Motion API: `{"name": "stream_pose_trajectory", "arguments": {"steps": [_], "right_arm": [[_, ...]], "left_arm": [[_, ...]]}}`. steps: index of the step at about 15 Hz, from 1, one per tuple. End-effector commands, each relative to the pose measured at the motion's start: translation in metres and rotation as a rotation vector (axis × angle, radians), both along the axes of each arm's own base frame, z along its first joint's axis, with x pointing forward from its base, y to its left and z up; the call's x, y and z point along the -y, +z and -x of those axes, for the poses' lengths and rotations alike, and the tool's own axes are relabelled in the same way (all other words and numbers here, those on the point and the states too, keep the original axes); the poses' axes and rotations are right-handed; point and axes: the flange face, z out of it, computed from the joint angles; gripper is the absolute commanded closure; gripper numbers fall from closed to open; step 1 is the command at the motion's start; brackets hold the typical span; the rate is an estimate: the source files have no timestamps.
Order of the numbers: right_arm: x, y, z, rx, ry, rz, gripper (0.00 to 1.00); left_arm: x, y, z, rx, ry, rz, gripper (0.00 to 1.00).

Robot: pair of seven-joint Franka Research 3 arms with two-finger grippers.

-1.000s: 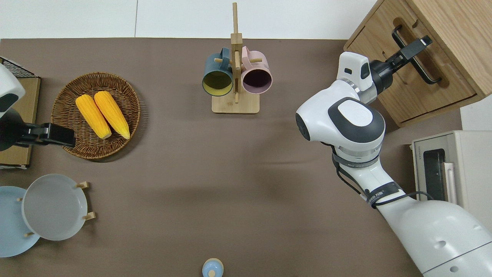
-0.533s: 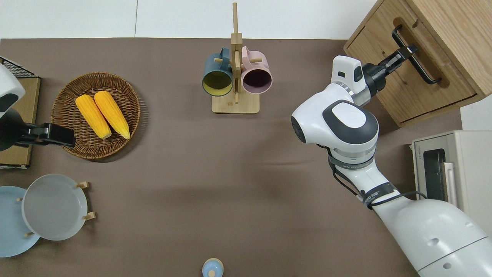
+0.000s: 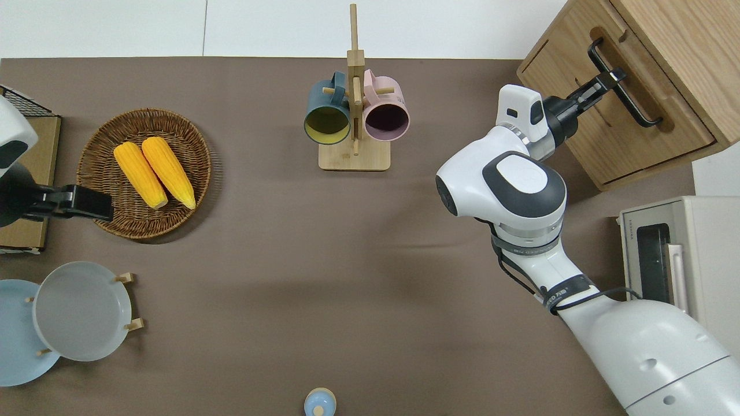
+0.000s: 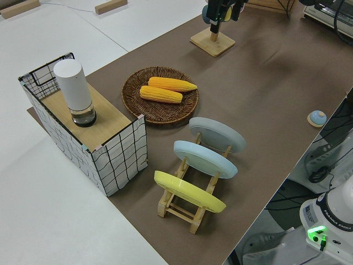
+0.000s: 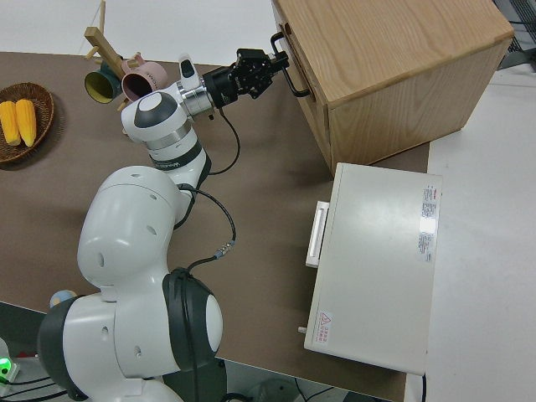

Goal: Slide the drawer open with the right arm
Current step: 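Close the right gripper on the black drawer handle, then pull the drawer handle toward the robot with the right gripper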

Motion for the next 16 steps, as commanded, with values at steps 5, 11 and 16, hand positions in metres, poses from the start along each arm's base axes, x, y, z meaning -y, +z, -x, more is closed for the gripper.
{"name": "stream_pose_trajectory", "arguments": {"steps": [5,11,16], "right_arm": [[-0.086,0.003,0.036,-0.011,-0.028,0.044,1.000],[-0.151,0.004,0.072,-0.019,-0.041,0.025,1.000],[-0.201,0.001,0.104,-0.035,-0.023,-0.009,1.000]], "left_arm": [[-0.001,0.003,-0.002,-0.006,-0.012,-0.016,0.01],[-0.001,0.004,-0.002,-0.005,-0.012,-0.016,0.01],[-0.001,0.003,-0.002,-0.006,-0.012,-0.016,0.01]]}}
